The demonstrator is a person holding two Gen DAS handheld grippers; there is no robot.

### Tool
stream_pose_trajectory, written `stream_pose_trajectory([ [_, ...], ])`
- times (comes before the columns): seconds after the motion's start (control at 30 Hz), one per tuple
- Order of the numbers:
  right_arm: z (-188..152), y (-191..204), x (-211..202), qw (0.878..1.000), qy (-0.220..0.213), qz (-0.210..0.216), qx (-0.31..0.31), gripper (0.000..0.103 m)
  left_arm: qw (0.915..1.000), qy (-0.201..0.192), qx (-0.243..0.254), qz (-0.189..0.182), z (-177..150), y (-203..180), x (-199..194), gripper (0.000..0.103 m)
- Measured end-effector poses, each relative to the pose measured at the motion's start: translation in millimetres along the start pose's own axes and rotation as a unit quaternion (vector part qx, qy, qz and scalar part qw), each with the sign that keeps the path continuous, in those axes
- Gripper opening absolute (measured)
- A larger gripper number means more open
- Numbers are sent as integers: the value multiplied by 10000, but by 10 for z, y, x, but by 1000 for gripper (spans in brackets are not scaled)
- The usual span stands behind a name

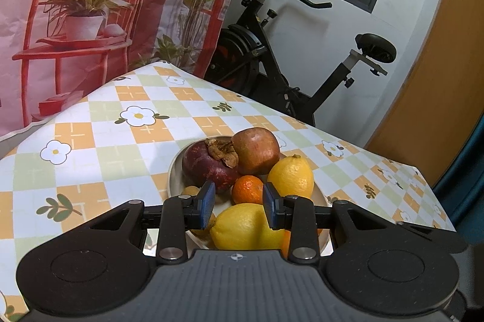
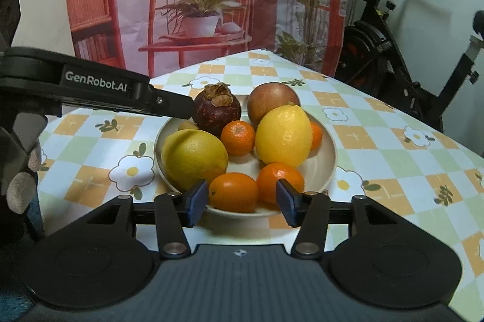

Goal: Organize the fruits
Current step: 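Carry the tangerine onto the beige plate and open both grippers, then move both grippers back toward the green apples on the table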

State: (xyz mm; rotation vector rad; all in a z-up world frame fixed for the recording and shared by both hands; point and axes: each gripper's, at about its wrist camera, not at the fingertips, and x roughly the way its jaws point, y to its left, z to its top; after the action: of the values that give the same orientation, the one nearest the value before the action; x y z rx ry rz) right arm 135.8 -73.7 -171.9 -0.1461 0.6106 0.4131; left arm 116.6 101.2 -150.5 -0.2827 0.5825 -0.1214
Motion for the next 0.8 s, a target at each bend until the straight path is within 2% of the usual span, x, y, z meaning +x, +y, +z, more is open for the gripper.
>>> stream_pose_trajectory([
  [0.23,-186,-168,-404,9982,-310,-200,463,54,9995,85,247,-178,-48,-212,-37,37],
  [0.43,-400,-298,-700,9958,-389,-532,640,61,9978,256,479,-374,-112,-446,-42,37],
  [0.57,-540,-395,-818,9931,-379,-660,887,66,9960,419,579,-541,-177,-610,-31,37],
  [0.7,-693,-537,-876,9884,-396,-710,1284,66,9930,683,586,-771,-255,-759,31,38],
  [0.8,-738,-598,-879,9863,-455,-681,1429,66,9912,768,787,-743,-325,-906,54,38],
])
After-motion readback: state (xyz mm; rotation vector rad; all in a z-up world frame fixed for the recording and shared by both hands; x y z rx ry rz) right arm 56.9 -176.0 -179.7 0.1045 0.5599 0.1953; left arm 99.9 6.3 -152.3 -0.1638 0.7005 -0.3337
